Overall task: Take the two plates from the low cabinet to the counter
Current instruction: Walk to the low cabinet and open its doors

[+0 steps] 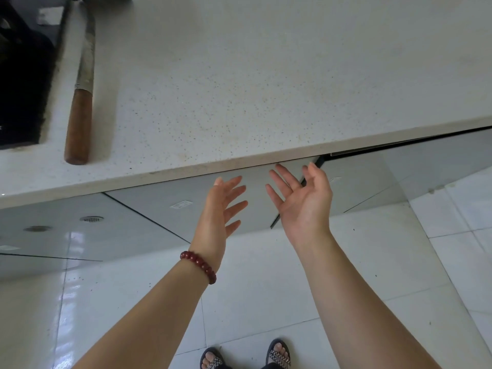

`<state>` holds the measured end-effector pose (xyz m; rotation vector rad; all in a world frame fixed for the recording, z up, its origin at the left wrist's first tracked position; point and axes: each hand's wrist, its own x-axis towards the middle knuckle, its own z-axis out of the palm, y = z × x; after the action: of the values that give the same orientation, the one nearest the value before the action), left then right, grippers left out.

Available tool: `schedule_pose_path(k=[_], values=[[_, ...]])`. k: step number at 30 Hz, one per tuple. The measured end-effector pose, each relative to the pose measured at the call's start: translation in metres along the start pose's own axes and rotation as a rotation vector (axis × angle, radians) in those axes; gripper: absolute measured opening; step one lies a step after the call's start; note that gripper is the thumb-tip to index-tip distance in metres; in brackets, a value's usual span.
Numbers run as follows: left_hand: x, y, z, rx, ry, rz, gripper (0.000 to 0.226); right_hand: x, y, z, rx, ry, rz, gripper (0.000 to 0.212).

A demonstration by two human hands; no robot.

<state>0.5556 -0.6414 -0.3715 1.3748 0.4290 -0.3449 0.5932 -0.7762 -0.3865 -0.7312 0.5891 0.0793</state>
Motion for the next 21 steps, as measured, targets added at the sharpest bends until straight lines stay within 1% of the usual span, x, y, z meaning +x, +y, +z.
schedule_pose_path(k=[5, 10, 14, 18, 21], values=[[-0.002, 0.003, 0.000, 0.011, 0.013, 0.009, 0.057, -0.001, -0.001, 0.005, 0.019, -0.019, 0.013, 0.047], [-0.008, 0.005, 0.000, 0.002, 0.033, -0.005, 0.059, 0.002, -0.004, 0.008, 0.061, -0.049, 0.047, 0.062], [-0.015, 0.006, 0.002, 0.003, 0.045, -0.005, 0.060, -0.001, -0.003, 0.006, 0.070, -0.054, 0.083, 0.061], [-0.025, 0.006, 0.004, 0.001, 0.051, 0.002, 0.055, -0.003, -0.003, 0.004, 0.125, -0.037, 0.136, 0.062], [-0.035, 0.004, 0.005, 0.003, 0.064, 0.015, 0.061, -0.008, 0.000, 0.000, 0.162, -0.039, 0.169, 0.062]])
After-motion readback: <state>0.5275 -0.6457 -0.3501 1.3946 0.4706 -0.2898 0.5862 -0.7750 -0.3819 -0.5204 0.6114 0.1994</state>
